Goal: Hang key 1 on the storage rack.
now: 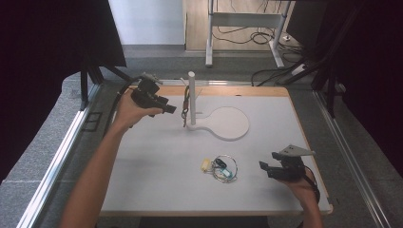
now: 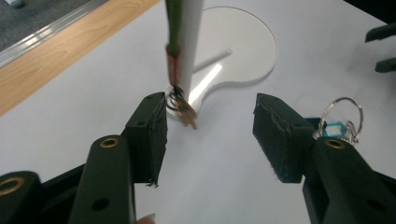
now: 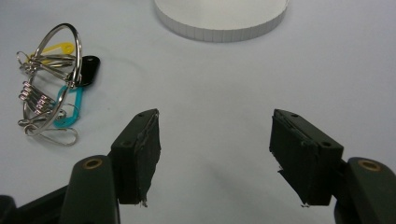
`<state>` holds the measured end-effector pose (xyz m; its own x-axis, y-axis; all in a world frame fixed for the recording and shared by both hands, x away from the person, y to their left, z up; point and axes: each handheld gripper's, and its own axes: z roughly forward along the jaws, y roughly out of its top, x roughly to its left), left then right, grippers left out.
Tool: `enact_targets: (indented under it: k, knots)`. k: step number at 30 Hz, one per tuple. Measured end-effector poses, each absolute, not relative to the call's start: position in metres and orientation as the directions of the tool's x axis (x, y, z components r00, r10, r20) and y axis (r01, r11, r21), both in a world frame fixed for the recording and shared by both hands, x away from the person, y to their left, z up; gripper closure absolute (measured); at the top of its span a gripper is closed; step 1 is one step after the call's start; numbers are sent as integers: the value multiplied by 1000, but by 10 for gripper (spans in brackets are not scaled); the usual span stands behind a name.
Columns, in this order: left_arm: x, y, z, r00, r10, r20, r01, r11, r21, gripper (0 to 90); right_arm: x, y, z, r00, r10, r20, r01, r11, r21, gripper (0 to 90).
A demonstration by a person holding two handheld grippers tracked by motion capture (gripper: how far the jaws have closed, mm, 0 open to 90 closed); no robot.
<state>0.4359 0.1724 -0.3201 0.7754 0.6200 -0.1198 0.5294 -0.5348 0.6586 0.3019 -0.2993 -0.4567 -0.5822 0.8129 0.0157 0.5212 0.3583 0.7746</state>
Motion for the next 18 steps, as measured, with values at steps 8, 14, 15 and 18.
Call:
enact_targets:
  k: [8, 14, 15, 18]
  knots:
    - [401, 183, -338, 785, 611, -100, 510, -547, 664, 433, 301, -290, -453, -599, 801, 6, 509, 375, 774, 335]
    - [377, 187, -354, 793, 604, -74, 494, -568, 659, 432, 301, -284, -448, -622, 783, -4, 494, 396, 774, 337]
    - [374, 187, -355, 793, 605, -71, 492, -568, 659, 432, 302, -283, -448, -626, 780, -3, 494, 399, 772, 337]
    - [369, 188, -360, 795, 603, -64, 487, -573, 659, 433, 302, -279, -449, -636, 772, -4, 493, 410, 767, 341]
